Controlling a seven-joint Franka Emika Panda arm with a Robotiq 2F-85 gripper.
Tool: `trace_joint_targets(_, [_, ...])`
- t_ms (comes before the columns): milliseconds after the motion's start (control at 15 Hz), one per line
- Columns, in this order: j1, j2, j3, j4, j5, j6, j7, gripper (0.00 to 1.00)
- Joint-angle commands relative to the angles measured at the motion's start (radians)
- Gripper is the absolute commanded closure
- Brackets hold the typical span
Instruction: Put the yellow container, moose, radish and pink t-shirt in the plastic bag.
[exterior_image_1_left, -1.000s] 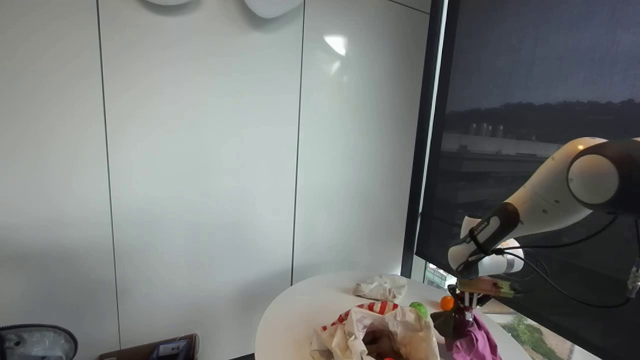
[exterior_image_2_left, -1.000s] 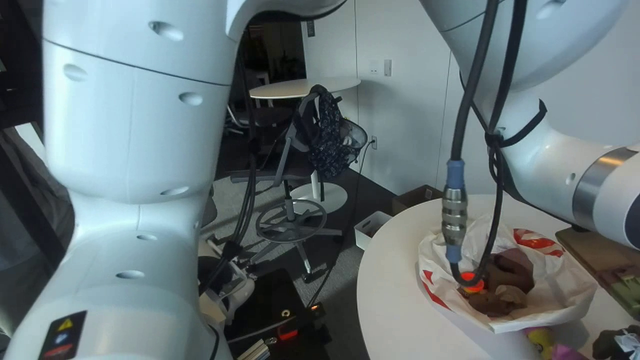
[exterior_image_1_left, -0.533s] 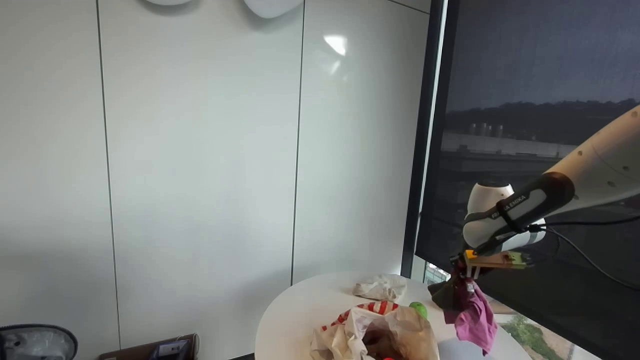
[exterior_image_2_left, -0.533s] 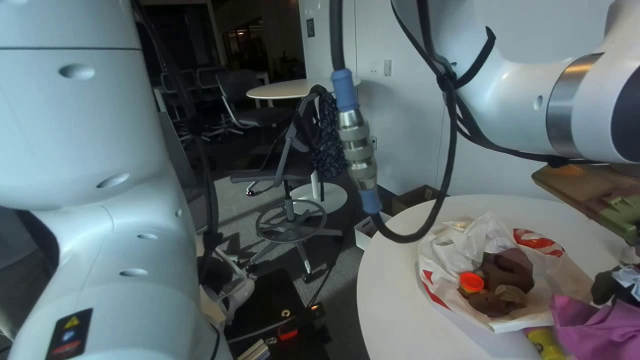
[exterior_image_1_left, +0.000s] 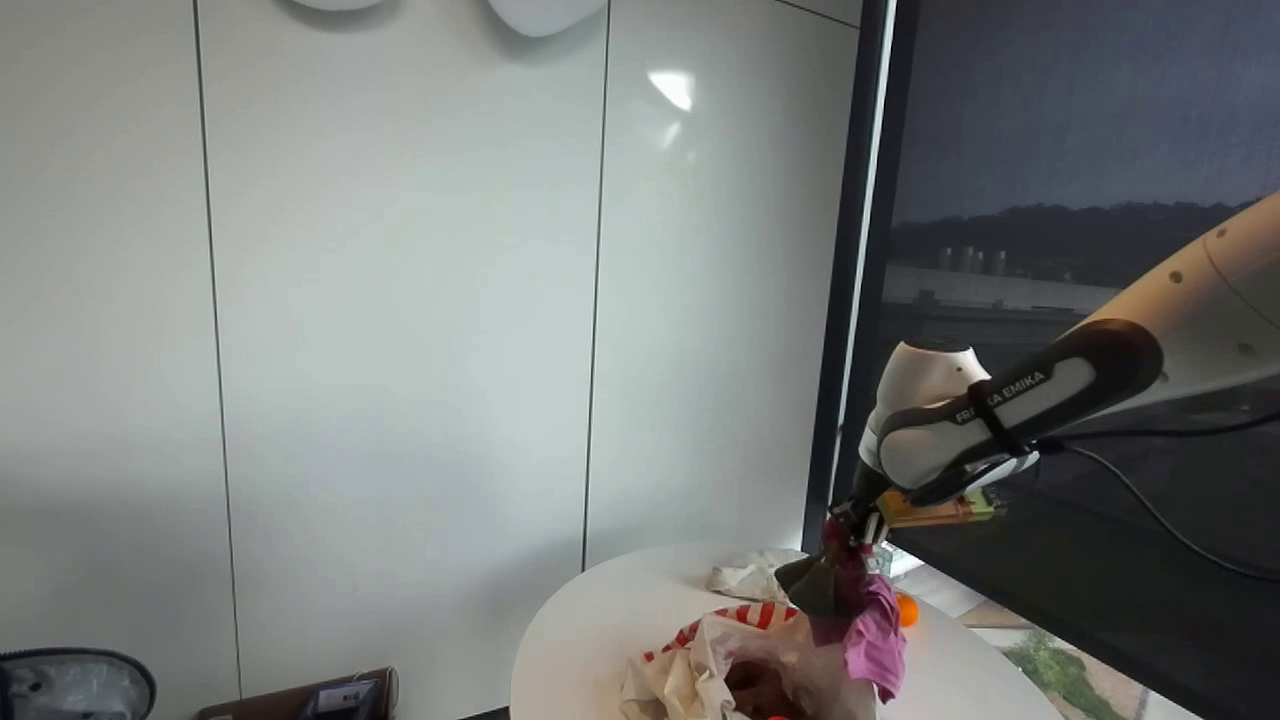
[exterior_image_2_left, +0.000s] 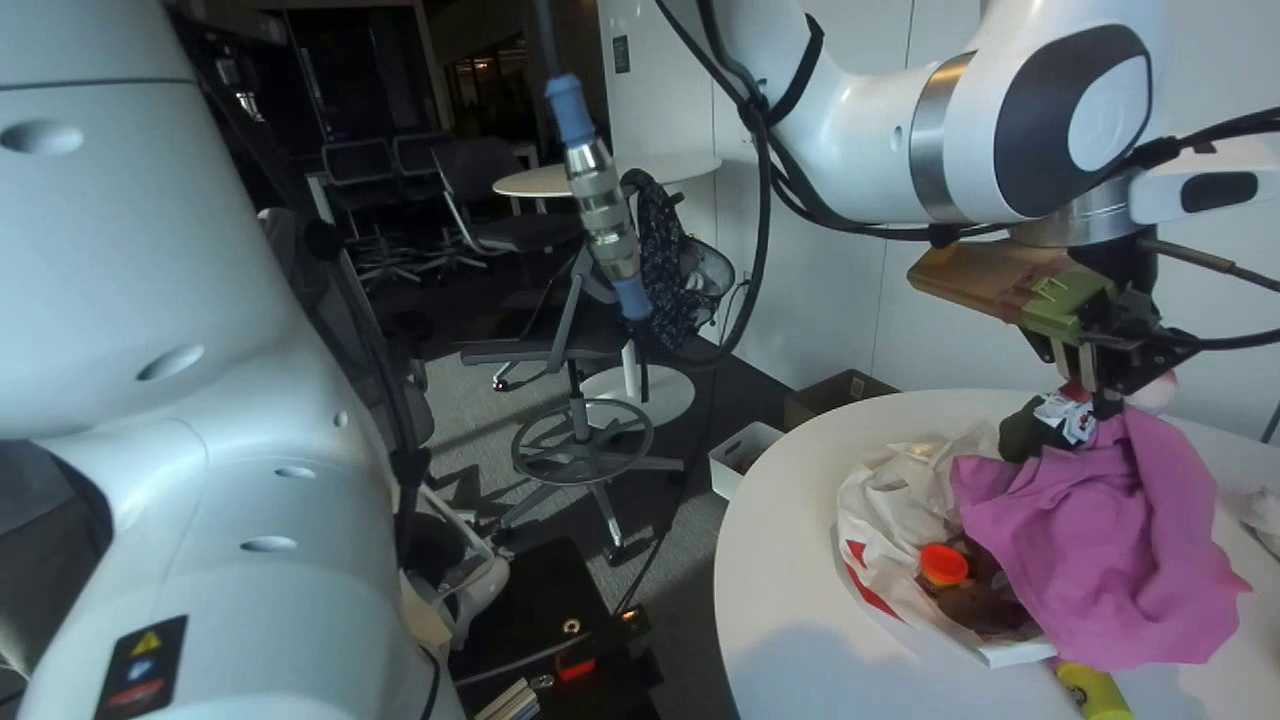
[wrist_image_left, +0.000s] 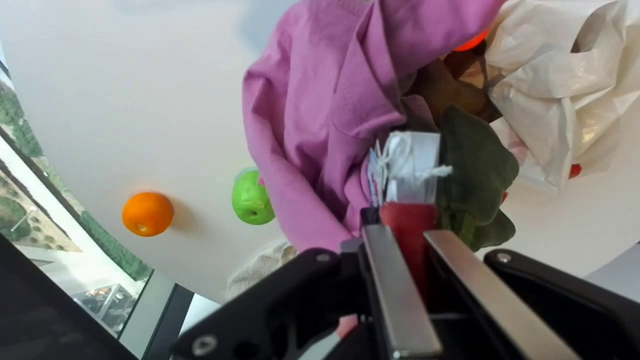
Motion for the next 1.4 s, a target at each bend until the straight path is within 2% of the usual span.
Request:
trace_joint_targets(0, [0.011,0.035,0.058,0.034,0.016,0.035,-0.033,0.96])
trace_joint_targets(333, [0.041,0.039,0.111,0.032,0.010,0.107,-0.025,0.96])
trace_joint_targets(467, [0.050,0.048,0.121,0.023,0.045,0.141,-0.056,0.96])
trace_joint_targets(800, [0.046,0.199,0.117,0.042,0.137,0.166,-0.105,0.95])
trace_joint_targets(867, [0.046,0.232,0.110,0.043,0.128,0.198,-0.092,0.95])
trace_joint_targets(1133, [0.079,0.360,0.030,0.076,0.051,0.275,-0.015,0.96])
trace_joint_targets(1333, [0.155,0.420,-0.108,0.104,-0.058,0.319,0.063,0.95])
